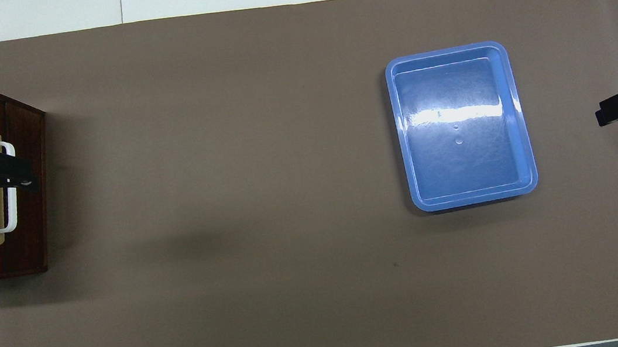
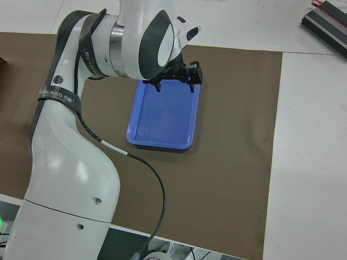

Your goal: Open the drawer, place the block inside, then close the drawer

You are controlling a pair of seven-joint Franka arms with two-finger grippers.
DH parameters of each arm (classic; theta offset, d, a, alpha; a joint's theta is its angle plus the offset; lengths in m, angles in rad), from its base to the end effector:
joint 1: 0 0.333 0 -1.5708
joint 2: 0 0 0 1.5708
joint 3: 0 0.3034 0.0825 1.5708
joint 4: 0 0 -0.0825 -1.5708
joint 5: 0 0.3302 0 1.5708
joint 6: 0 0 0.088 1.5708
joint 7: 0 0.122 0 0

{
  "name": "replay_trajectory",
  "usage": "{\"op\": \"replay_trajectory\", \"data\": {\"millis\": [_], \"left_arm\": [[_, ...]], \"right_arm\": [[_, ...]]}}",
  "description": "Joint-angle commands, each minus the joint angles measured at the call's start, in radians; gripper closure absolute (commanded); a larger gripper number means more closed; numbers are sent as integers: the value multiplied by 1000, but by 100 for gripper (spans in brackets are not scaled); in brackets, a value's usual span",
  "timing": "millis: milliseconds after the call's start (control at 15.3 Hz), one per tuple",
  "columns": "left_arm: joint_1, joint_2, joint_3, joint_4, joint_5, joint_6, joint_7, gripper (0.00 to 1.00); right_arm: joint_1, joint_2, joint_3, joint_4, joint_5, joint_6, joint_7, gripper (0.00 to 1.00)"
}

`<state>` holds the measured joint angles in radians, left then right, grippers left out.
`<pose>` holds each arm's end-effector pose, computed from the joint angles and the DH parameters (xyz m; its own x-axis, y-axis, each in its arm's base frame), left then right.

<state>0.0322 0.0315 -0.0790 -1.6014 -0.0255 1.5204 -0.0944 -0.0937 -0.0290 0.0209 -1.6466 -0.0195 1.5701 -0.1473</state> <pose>0.4998 -0.0260 0.5645 0.9924 0.0463 -0.1143 0.0486 -0.9987 0.0172 0.4880 -0.0378 0.5796 0.9960 0.0744 -0.0499 0.0752 -0.9971 0.0129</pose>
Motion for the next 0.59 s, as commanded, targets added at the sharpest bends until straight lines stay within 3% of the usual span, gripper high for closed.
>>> {"op": "replay_trajectory", "data": {"millis": [0, 523], "left_arm": [[-3, 13, 7, 29, -13, -26, 19, 0], [-5, 11, 5, 29, -7, -11, 62, 0]], "right_arm": [[-12, -15, 13, -12, -5, -4, 14, 0], [-12, -15, 13, -12, 0, -5, 14, 0]]}}
